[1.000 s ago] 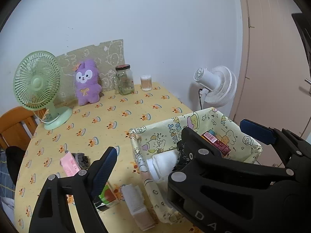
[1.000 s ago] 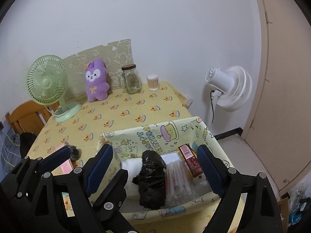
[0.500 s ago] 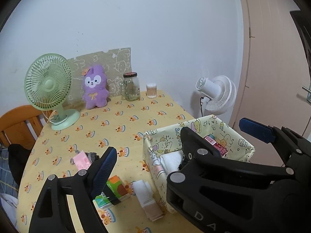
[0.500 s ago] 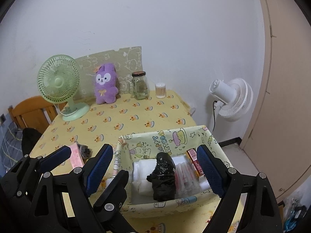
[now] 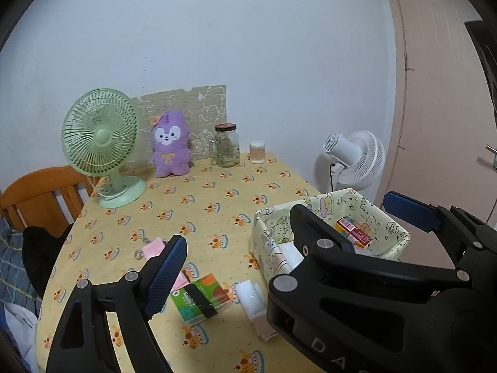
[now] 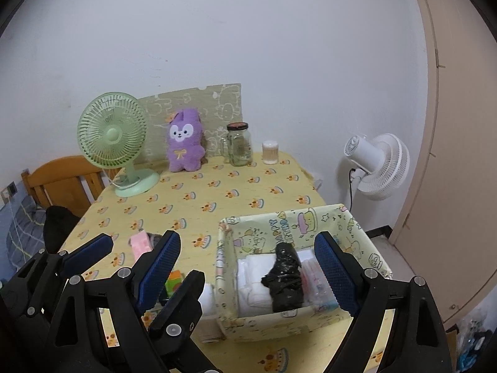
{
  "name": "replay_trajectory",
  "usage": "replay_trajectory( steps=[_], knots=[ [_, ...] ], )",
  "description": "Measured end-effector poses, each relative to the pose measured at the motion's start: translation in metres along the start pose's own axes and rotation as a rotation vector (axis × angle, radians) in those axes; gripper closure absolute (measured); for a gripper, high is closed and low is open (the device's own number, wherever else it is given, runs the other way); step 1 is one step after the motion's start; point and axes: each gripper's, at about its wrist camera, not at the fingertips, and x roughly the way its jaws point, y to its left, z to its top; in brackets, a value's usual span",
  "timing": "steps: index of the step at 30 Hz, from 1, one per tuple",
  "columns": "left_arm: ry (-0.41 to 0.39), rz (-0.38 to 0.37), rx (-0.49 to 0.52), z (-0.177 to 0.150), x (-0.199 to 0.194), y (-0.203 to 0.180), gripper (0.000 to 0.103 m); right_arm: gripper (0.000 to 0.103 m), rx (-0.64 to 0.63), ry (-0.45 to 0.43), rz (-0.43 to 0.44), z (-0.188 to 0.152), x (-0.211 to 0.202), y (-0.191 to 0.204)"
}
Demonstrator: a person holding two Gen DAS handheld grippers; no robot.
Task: Organize soft objects
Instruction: 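Lift both grippers out of the box and move back over the table, then grasp the white roll with the right gripper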
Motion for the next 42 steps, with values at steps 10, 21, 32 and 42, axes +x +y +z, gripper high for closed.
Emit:
replay_trajectory(
  steps=[10,21,32,42],
  knots=[
    [0.003,0.020,-0.018,-0.016,-0.009,0.018,0.016,0.013,-0.021,0.002,0.026,-0.013,-0.005,0.023],
    [0.014,0.041,-0.025,-0.039,-0.006,0.035,0.016,0.013,-0.022,0.003,0.053,-0.034,0.003,0.042],
    [0.071,0.025,-0.048,-0.066,0.011,0.049,0.016,0.026,-0.035,0.058,0.082,-0.056,0.026,0.054],
    [0.121,0.005,-0.063,-0.084,0.024,0.058,0.016,0.036,-0.039,0.107,0.083,-0.074,0.043,0.063]
  ],
)
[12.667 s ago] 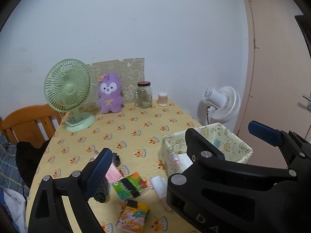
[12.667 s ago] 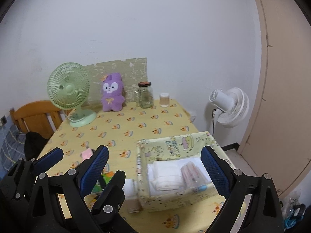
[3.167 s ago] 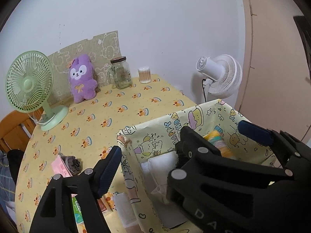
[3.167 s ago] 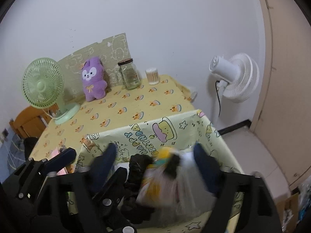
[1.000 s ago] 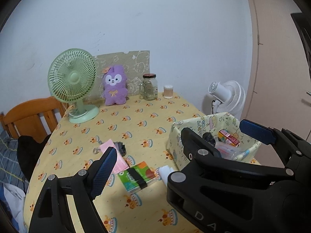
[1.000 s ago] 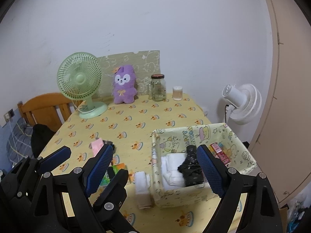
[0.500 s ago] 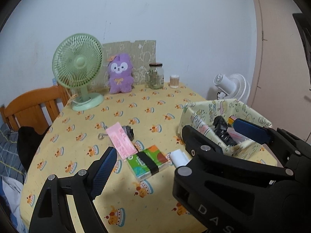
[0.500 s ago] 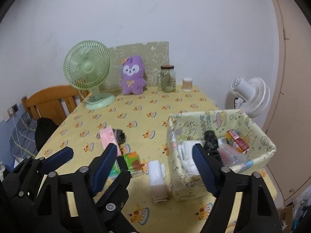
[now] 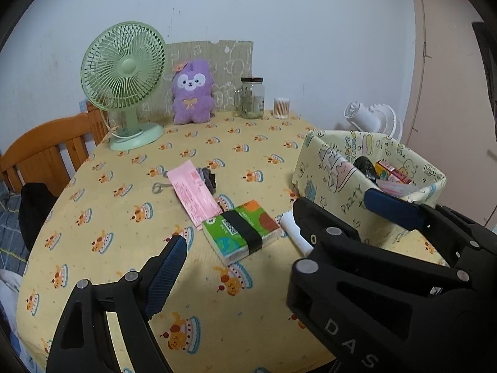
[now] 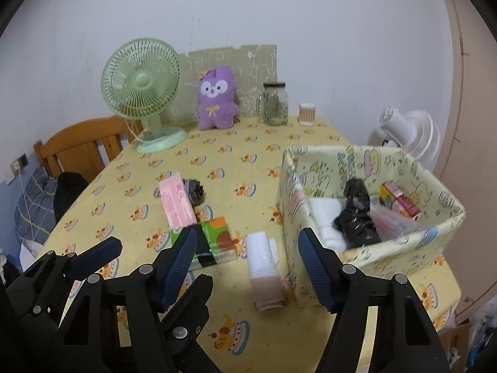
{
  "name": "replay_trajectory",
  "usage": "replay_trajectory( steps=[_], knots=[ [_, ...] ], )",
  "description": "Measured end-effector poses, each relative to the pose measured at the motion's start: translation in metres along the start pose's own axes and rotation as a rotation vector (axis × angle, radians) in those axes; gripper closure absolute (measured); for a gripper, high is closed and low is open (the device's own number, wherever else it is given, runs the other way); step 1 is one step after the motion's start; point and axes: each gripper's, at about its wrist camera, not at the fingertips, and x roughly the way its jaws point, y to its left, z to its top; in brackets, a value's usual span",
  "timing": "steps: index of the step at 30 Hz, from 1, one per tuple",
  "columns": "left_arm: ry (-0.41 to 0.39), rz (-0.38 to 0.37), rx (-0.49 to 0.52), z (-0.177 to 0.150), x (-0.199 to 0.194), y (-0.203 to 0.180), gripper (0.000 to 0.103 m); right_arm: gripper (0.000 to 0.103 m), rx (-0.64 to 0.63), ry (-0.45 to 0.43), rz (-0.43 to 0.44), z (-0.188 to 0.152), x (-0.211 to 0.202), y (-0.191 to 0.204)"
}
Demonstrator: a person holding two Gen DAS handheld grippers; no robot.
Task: Organize soft objects
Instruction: 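Grasp the white roll with the right gripper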
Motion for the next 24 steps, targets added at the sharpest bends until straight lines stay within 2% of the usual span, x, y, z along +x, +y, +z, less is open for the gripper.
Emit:
replay_trajectory(
  steps=[13,17,24],
  knots=[
    [0.099,0.001,-0.023,-0.015,0.036,0.012,0.016,0.039,0.016,0.133,-0.028,-0.019,0.041,0.004],
    [0.137,-0.005,-0.028,-0.020,0.048,0.013,0.016,0.045,0.018,0.175,-0.040,-0.024,0.057,0.004],
    [0.164,-0.019,-0.030,-0.024,0.058,0.014,0.016,0.045,0.031,0.204,-0.049,-0.030,0.068,0.001]
  ],
)
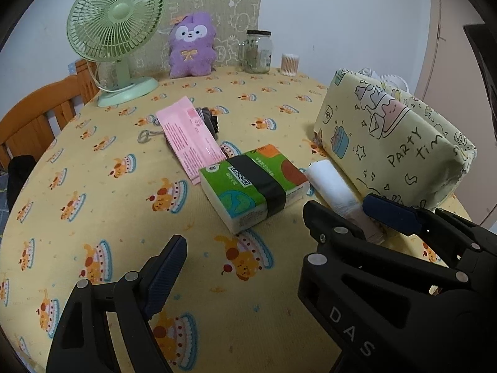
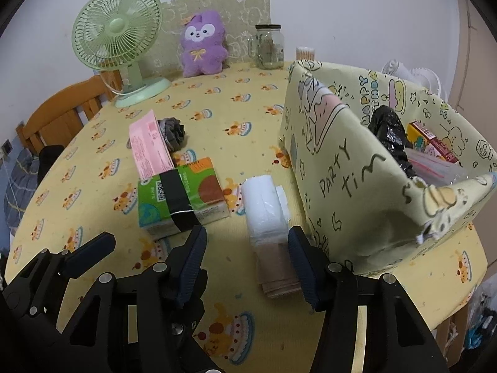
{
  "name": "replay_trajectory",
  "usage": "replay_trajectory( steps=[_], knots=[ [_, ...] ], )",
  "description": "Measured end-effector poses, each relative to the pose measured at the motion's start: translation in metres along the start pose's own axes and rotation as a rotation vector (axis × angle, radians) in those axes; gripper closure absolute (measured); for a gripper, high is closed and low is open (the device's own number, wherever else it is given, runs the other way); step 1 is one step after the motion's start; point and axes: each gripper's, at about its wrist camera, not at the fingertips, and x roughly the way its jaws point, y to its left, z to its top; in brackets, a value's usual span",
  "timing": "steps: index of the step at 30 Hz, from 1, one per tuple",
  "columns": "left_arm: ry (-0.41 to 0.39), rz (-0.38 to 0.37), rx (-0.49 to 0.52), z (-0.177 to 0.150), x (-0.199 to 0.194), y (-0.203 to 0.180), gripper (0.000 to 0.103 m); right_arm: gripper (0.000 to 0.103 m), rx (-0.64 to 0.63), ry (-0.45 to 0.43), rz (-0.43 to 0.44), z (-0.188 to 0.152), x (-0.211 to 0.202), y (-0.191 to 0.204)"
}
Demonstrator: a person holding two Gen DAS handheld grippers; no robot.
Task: Organize soft objects
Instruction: 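Grasp the white roll with the right gripper, then grasp the green tissue pack with the left gripper and lift it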
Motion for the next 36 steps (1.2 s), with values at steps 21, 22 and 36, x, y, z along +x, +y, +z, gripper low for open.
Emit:
replay_trajectory(
  steps=[21,22,36],
  knots=[
    [0.006,0.060,-0.007,0.008,0.010,0.019,0.015,0.090,0.037,0.008,0.002,0.008,0.019,0.011],
    [0.006,0.060,-0.009,0.009,0.010,0.020,0.015,0.090,0.034,0.009,0.007,0.009,0.020,0.012],
    [0.003,0.094,-0.044,0.019,0.010,0.042,0.015,0.090,-0.047,0.020,0.113,0.023,0.028,0.039]
  ],
)
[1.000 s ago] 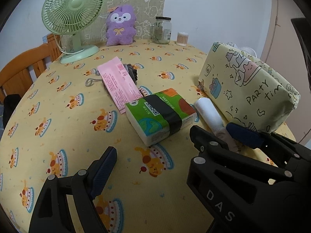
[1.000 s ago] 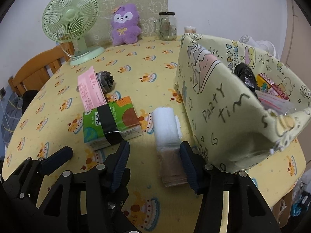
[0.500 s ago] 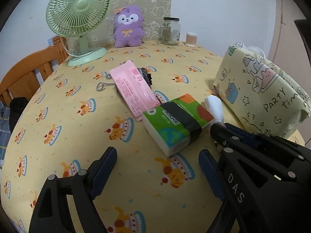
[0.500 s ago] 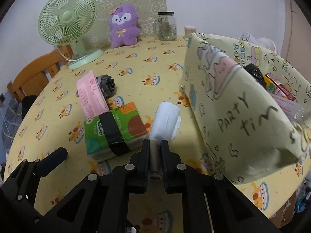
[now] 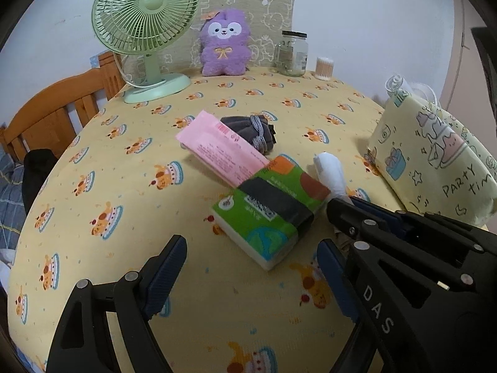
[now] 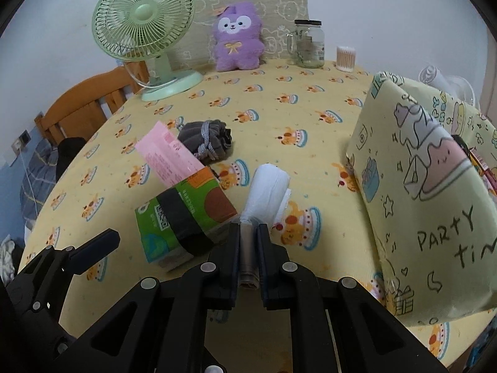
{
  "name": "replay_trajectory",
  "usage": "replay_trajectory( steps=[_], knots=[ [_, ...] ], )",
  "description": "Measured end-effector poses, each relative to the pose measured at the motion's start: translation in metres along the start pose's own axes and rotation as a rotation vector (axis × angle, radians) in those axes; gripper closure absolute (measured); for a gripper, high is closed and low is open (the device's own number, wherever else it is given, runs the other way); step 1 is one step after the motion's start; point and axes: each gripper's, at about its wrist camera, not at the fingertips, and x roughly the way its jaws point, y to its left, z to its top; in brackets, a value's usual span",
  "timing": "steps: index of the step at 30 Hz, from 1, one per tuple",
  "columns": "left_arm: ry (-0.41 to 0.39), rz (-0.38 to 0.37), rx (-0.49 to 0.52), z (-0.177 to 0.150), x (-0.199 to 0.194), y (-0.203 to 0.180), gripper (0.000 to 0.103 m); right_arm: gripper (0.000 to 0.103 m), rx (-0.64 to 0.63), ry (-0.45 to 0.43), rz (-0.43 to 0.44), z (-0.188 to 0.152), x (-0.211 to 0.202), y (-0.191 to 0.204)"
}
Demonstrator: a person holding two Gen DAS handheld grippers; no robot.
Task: Organize soft objects
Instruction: 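Grasp the green tissue pack with the left gripper and lift it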
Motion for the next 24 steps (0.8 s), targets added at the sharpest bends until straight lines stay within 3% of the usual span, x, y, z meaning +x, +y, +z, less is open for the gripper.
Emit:
replay_trajectory(
  steps=[10,13,15,20,24],
  knots=[
    [0.005,-0.010,0.023,0.017,0.016,-0.009,0.015,0.090,0.051,-0.009,-0.032,0.013,0.005,-0.017],
    [0.028,0.005,0.044,0.019,0.024,-0.014,0.015,0.090,0.061,0.028,-0.026,0.016,0.015,-0.025],
    [0.030,-0.007,0.041,0.019,0.026,-0.014,0.025,0.090,0.057,0.026,-0.019,0.017,0.018,-0.027],
    [0.020,0.021,0.023,0.016,0.022,-0.013,0.039,0.090,0.030,0.009,-0.004,0.016,0.018,-0.026],
    [0.009,0.013,0.006,0.015,0.016,-0.011,0.045,0.090,0.022,0.009,0.007,0.017,0.016,-0.023]
  ],
)
